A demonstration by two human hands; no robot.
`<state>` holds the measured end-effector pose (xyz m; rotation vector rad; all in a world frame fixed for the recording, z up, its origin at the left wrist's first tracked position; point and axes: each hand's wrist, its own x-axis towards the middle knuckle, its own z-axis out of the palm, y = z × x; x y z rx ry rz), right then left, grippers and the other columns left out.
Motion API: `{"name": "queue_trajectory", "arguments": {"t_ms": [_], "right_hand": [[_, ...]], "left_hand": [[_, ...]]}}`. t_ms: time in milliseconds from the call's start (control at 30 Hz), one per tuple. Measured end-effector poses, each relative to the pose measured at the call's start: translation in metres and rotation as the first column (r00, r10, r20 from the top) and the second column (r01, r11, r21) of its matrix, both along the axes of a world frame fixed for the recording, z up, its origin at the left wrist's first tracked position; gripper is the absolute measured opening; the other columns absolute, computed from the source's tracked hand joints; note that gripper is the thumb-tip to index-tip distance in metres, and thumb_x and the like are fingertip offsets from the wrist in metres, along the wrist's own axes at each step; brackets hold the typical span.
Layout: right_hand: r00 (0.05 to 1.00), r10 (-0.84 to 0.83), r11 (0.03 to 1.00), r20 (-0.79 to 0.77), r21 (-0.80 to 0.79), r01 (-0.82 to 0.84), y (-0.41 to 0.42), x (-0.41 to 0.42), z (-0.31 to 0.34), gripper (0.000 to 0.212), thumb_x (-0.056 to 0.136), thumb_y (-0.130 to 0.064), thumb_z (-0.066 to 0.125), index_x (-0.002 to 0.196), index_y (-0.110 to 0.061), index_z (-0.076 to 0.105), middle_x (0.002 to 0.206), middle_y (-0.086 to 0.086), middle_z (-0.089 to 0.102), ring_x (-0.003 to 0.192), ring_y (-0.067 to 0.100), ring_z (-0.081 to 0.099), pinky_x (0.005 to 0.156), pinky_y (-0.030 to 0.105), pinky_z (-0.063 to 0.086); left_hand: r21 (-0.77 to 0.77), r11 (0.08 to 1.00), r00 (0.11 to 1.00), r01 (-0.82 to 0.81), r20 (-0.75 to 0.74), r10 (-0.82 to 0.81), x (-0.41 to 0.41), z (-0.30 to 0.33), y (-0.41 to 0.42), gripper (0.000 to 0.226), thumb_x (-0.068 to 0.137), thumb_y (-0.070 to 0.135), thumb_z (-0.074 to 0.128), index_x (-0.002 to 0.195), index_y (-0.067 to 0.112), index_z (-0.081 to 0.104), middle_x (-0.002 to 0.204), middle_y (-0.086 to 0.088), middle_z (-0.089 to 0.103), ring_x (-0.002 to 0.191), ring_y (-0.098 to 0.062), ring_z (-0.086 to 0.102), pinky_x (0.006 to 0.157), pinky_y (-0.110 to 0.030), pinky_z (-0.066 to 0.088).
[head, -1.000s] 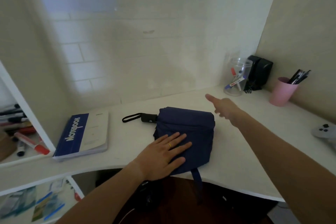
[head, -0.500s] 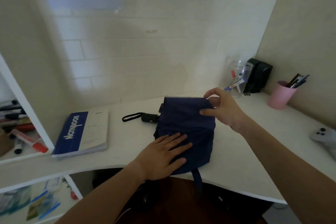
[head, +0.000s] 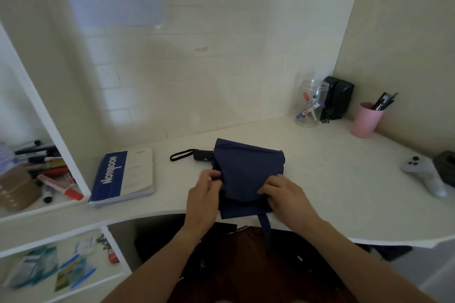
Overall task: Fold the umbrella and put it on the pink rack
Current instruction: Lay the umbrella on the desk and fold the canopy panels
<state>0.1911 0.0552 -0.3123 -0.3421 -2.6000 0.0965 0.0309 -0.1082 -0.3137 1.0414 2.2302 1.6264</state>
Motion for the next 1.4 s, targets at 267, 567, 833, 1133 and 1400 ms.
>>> {"name": "queue_trajectory", "arguments": {"t_ms": [267,567,833,1133,1400], "right_hand": [[0.999,0.046,0.995,-0.001,0.092,-0.046,0.009,0.007,0.004,0.032,0.075,-0.003,0.076,0.104,-0.016,0.076,0.096,0.0,0.069,0.083,0.022,0.063,0.071,0.033,0.056],[0.984,0.087,0.995,0.158,0.036,-0.093,0.011,0.024,0.025,0.019,0.081,-0.028,0.06,0.084,-0.028,0.078,0.085,-0.011,0.069,0.085,0.016,0.058,0.076,0.033,0.052],[0.9,0.006,0.999,0.435,-0.042,0.014,0.018,-0.012,0.001,0.065,0.104,-0.053,0.025,0.161,-0.025,0.011,0.169,-0.006,0.0,0.155,0.01,-0.004,0.126,0.031,0.001],[0.864,0.026,0.997,0.504,-0.081,0.017,0.02,-0.006,-0.013,0.08,0.09,-0.067,-0.001,0.16,-0.028,-0.007,0.166,-0.009,-0.017,0.152,0.007,-0.017,0.126,0.033,-0.006],[0.945,0.013,0.995,0.328,-0.102,0.021,0.026,0.006,0.021,0.06,0.089,-0.07,0.04,0.132,-0.033,0.063,0.141,-0.013,0.059,0.13,0.009,0.052,0.11,0.033,0.042]], "left_hand": [[-0.264,0.961,0.974,0.084,-0.18,-0.135,-0.016,0.004,0.005,0.045,0.094,0.03,0.069,0.137,0.03,0.054,0.085,0.003,0.066,0.08,-0.012,0.064,0.077,-0.031,0.056],[-0.47,0.881,0.847,0.059,-0.443,-0.293,-0.019,0.0,0.004,0.055,0.099,0.04,0.06,0.148,0.018,0.049,0.121,-0.005,0.065,0.118,-0.023,0.051,0.101,-0.032,0.044],[-0.585,0.806,0.586,-0.092,-0.686,-0.431,-0.034,0.005,-0.001,0.058,0.096,0.057,0.038,0.14,0.025,0.06,0.113,-0.006,0.062,0.108,-0.026,0.054,0.094,-0.04,0.048],[-0.577,0.816,0.418,0.037,-0.733,-0.537,-0.018,0.013,0.032,0.054,0.107,0.047,0.024,0.156,0.026,0.036,0.168,-0.003,0.022,0.156,-0.019,0.018,0.127,-0.041,0.018],[-0.659,0.749,0.54,0.062,-0.61,-0.581,-0.035,-0.021,0.009,0.061,0.104,0.061,0.008,0.161,0.039,0.003,0.17,0.011,-0.005,0.156,-0.006,-0.006,0.128,-0.035,0.006]]}}
